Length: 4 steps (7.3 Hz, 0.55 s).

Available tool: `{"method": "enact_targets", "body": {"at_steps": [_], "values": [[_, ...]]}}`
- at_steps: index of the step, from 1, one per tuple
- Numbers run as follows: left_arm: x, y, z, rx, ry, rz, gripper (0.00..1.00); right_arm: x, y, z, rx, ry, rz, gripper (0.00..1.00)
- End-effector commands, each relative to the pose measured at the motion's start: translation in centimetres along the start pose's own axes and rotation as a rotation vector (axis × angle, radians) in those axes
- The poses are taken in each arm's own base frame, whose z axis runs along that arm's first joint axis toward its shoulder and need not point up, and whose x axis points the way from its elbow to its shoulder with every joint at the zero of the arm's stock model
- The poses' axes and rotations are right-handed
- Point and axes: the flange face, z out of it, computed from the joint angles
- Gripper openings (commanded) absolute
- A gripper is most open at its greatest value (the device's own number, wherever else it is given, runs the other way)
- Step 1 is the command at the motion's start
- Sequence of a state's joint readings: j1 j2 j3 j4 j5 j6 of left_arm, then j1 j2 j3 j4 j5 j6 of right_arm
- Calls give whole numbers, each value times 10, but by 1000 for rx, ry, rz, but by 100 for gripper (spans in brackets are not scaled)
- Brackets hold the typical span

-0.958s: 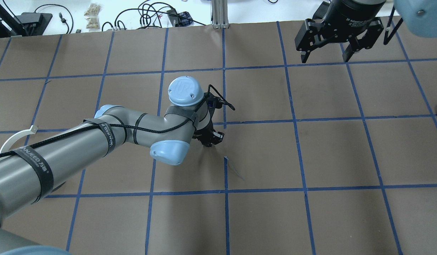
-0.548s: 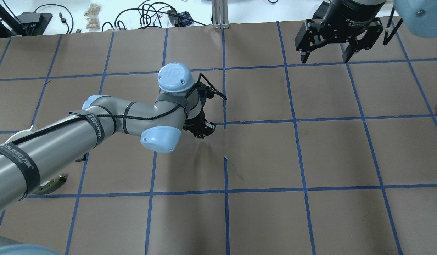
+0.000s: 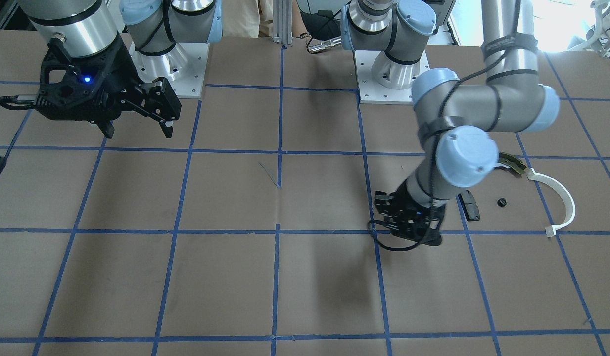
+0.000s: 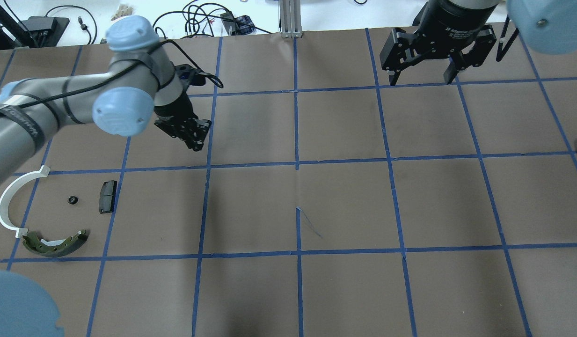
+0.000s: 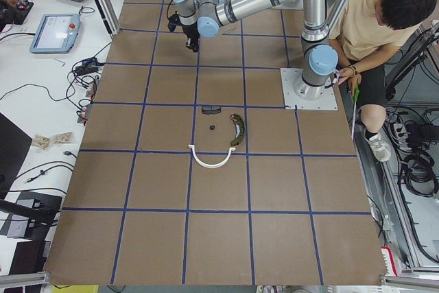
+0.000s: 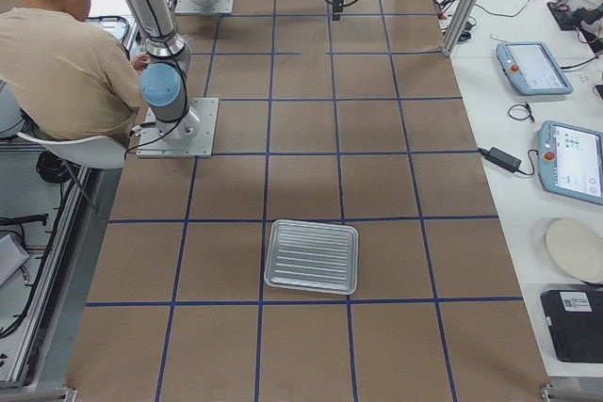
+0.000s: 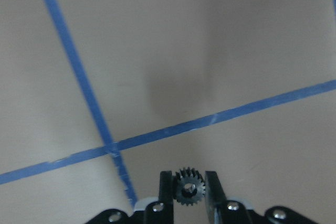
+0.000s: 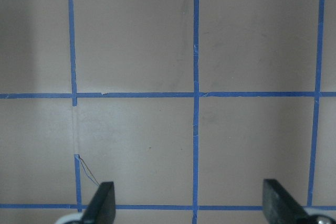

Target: Place bearing gear from tray to pile

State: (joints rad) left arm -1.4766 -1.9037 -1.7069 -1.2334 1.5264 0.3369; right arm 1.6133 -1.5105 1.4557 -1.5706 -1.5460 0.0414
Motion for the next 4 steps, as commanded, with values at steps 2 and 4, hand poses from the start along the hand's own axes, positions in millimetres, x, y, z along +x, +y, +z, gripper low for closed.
{"method": "enact_targets", "body": {"at_steps": [2,4], "values": [[-183,60,13,-38,42,2,0,-5,-2,4,5,5,10,100],[-268,100,22,-29,76,-29,0,-4,-4,3,24,14,8,100]]}}
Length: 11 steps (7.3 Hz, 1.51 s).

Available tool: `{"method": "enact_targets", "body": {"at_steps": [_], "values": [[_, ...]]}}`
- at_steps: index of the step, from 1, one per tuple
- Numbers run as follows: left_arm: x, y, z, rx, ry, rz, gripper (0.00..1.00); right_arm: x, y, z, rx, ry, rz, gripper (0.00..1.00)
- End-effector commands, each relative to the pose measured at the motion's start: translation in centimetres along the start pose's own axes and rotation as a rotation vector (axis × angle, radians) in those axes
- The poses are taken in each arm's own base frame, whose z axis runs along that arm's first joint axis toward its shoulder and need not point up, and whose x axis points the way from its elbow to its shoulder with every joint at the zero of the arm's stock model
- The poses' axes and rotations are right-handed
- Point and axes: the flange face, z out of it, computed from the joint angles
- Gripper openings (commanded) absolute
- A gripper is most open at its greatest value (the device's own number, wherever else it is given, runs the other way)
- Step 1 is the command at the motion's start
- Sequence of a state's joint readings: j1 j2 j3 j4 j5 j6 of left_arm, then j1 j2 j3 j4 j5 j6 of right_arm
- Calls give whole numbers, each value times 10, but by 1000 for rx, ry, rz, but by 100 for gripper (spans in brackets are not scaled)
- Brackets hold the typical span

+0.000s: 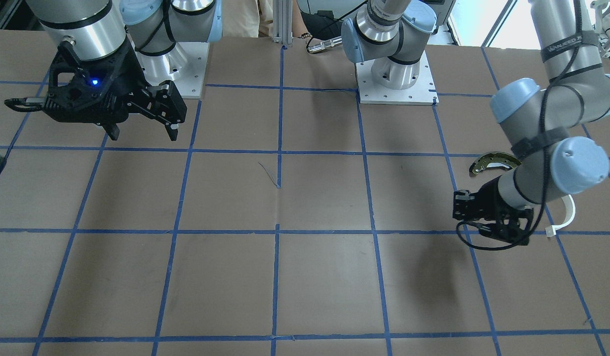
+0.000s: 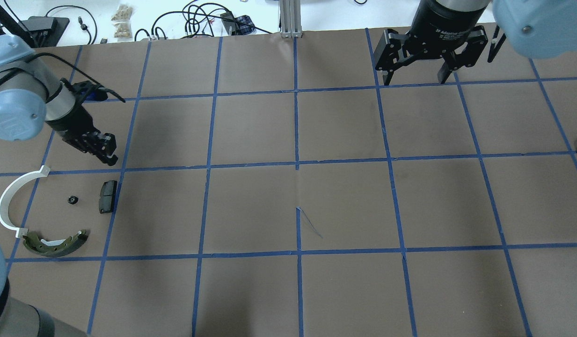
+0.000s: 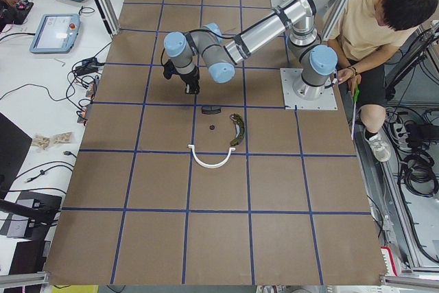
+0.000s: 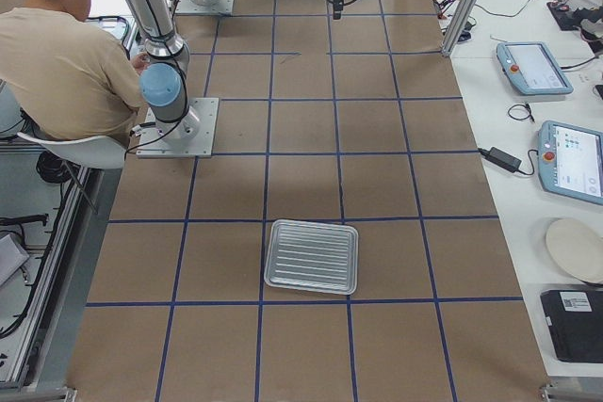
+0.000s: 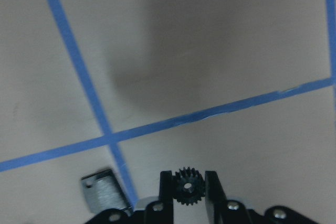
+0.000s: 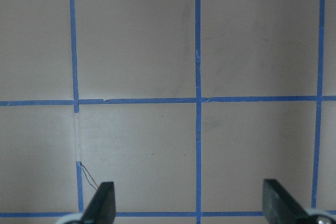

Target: Place bearing gear from tray to pile

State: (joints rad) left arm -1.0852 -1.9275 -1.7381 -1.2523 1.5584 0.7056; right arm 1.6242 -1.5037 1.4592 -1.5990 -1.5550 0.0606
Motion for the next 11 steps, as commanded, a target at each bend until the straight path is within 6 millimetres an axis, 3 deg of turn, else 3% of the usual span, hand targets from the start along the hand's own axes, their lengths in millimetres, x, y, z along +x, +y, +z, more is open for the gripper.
{"method": "enact_targets", "body": {"at_steps": [1,3,4,7,11], "values": [[-69,36,3,11,18,42,0,3,-1,0,12,33,5,100],[-103,57,23,-17,47,14,0,3,3,11,-5,24,4,100],[-112,59,31,-21,59,16,0,2,2,13,8,23,-6,100],[-120,55,48,-24,59,31,0,2,2,13,8,21,-9,100],[-124,58,49,-29,62,24,0,2,2,14,7,22,-9,100]]}}
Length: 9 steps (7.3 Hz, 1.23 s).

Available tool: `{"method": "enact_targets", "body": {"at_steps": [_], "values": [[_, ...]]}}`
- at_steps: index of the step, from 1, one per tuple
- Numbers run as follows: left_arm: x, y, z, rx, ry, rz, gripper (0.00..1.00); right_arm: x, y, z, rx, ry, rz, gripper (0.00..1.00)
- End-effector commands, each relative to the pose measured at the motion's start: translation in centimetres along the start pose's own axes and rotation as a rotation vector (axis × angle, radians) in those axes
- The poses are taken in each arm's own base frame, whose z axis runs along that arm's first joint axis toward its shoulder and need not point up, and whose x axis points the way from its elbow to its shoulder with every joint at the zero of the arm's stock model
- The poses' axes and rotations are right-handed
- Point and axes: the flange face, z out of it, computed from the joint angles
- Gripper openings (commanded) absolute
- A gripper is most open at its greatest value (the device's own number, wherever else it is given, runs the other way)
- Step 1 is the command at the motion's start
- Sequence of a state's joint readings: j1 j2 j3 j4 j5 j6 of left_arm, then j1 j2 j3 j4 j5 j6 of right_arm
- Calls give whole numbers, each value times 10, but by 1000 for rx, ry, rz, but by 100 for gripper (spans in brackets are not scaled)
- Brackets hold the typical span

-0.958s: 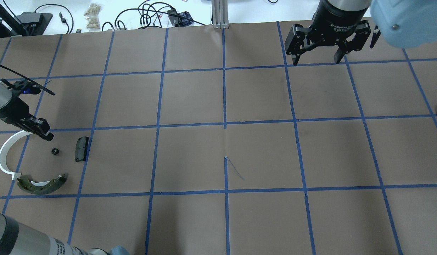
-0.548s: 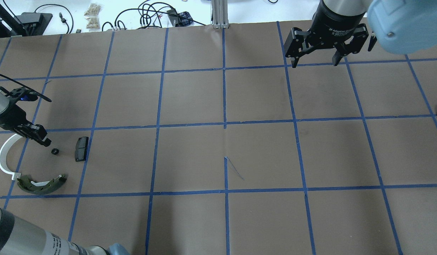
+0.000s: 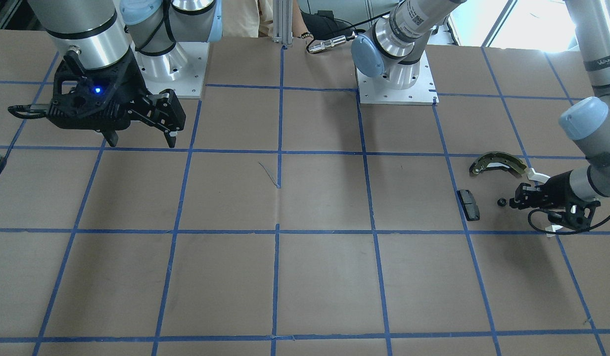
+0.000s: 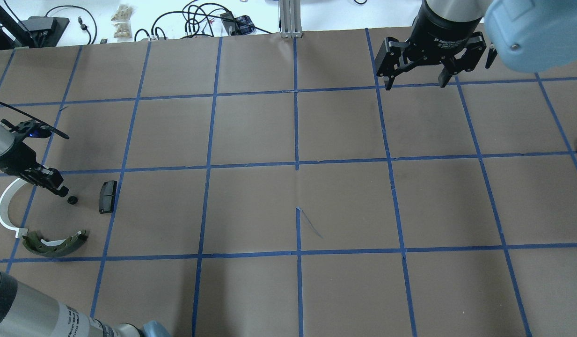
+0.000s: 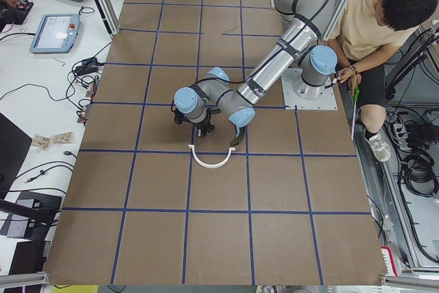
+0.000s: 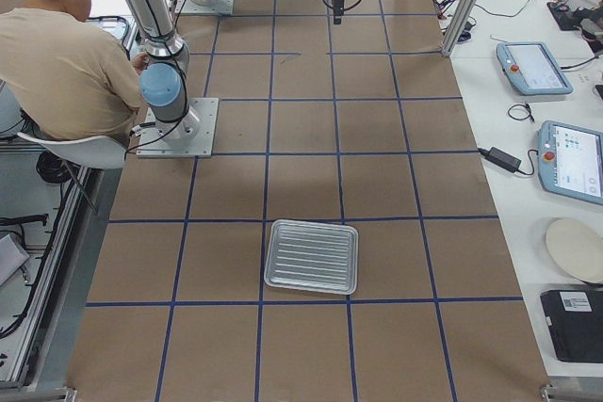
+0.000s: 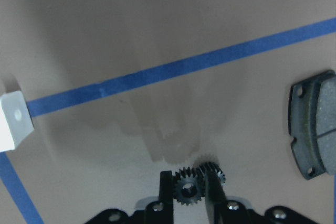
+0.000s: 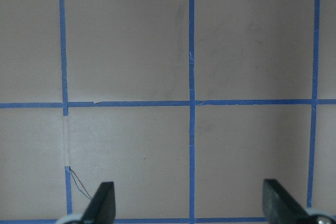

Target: Place bearing gear from tray to pile

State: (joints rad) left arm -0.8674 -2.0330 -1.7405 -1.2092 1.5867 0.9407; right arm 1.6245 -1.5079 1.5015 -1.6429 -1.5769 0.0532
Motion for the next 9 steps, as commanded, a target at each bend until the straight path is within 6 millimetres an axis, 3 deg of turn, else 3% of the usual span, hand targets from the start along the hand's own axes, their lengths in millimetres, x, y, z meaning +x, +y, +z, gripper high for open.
{"method": "enact_targets", "body": {"at_steps": [1,4,5,6,8,9], "values": [[-1,1,0,-3,-1,-1,0,0,0,0,0,0,0,100],[-3,5,1,-37,-19,-1,7,0,0,0,0,0,0,100],[-3,6,1,-38,-20,-1,31,0,0,0,0,0,0,100],[-3,6,3,-41,-17,-2,37,0,0,0,0,0,0,100],[-2,6,5,-47,-6,-8,84,0,1,2,-3,0,0,100],[-2,5,2,-44,-10,-9,85,0,1,2,-3,0,0,100]]}}
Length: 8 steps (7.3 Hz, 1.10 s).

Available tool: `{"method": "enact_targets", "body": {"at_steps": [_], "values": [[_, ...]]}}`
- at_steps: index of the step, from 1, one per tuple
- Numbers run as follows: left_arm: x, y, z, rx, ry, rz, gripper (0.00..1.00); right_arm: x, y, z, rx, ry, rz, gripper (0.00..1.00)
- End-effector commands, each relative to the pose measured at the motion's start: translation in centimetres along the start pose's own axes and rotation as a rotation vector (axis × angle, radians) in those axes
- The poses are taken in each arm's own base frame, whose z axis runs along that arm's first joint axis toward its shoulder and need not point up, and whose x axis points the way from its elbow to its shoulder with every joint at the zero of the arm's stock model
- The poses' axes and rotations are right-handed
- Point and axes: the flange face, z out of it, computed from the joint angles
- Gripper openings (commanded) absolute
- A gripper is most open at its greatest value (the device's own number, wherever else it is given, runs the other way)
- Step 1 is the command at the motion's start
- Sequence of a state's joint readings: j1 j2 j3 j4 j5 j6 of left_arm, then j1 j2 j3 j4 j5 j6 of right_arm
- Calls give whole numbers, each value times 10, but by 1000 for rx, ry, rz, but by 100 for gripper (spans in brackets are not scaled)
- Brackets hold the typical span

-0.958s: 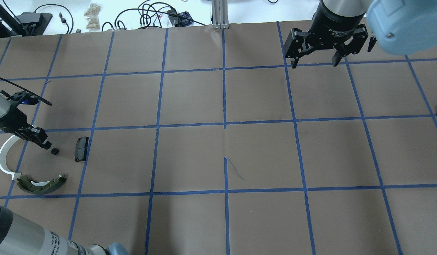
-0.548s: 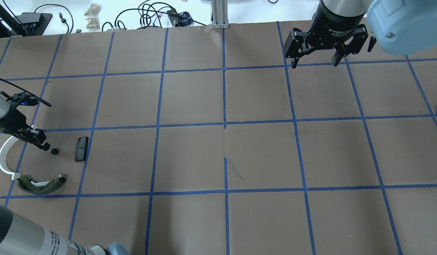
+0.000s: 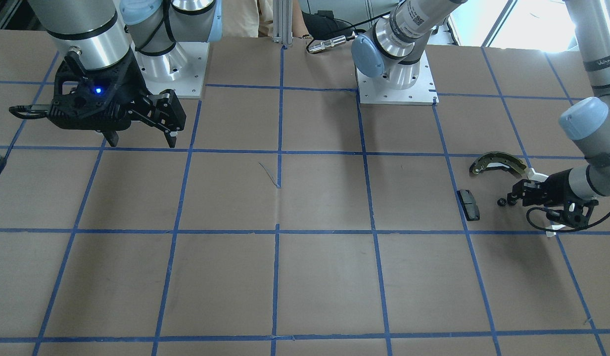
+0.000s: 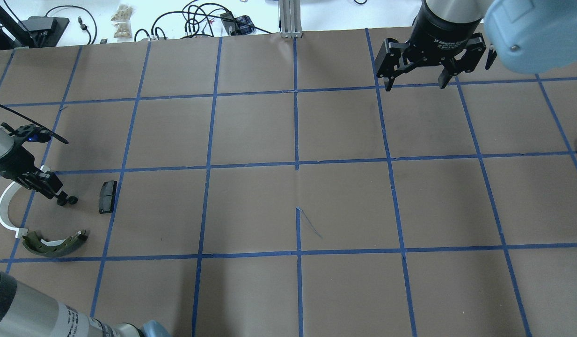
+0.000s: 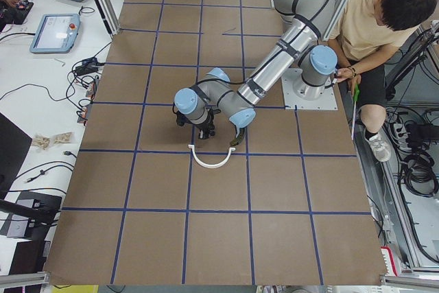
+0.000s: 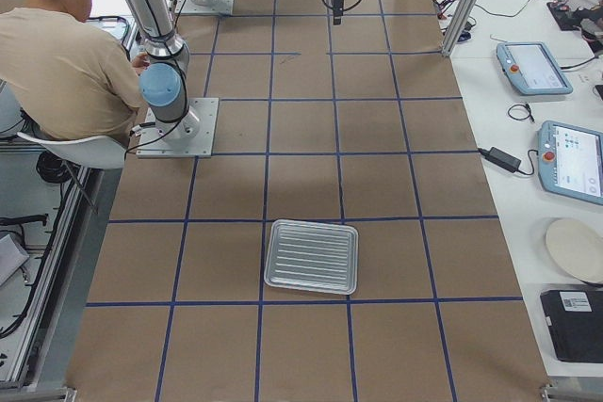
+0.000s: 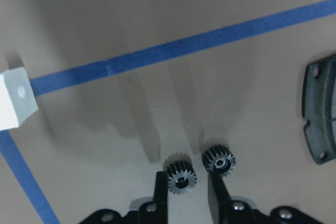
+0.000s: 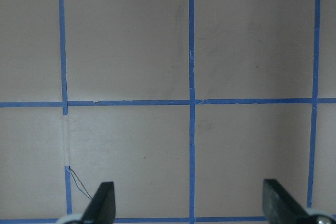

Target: Place bearing gear from tray to pile

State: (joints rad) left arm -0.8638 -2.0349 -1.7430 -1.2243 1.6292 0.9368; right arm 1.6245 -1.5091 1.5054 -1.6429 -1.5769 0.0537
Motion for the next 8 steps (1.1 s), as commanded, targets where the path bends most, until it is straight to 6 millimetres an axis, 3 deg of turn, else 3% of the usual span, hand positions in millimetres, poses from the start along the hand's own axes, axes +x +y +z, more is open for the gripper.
{"method": "enact_targets", "body": {"at_steps": [1,2,3,4,6,8], "values": [[8,-2,-20,7,-13,-22,88,0,0,0,-1,0,-2,100],[28,-10,-35,21,-15,-129,100,0,0,0,-1,0,0,100],[54,-20,-53,49,-38,-144,100,0,0,0,-1,0,-2,100],[93,-30,-78,80,-70,-135,100,0,0,0,-1,0,-2,100],[197,-40,-123,133,-45,-109,100,0,0,1,-2,0,-2,100],[289,-41,-156,191,-106,-116,100,1,0,1,-2,0,-2,100]]}}
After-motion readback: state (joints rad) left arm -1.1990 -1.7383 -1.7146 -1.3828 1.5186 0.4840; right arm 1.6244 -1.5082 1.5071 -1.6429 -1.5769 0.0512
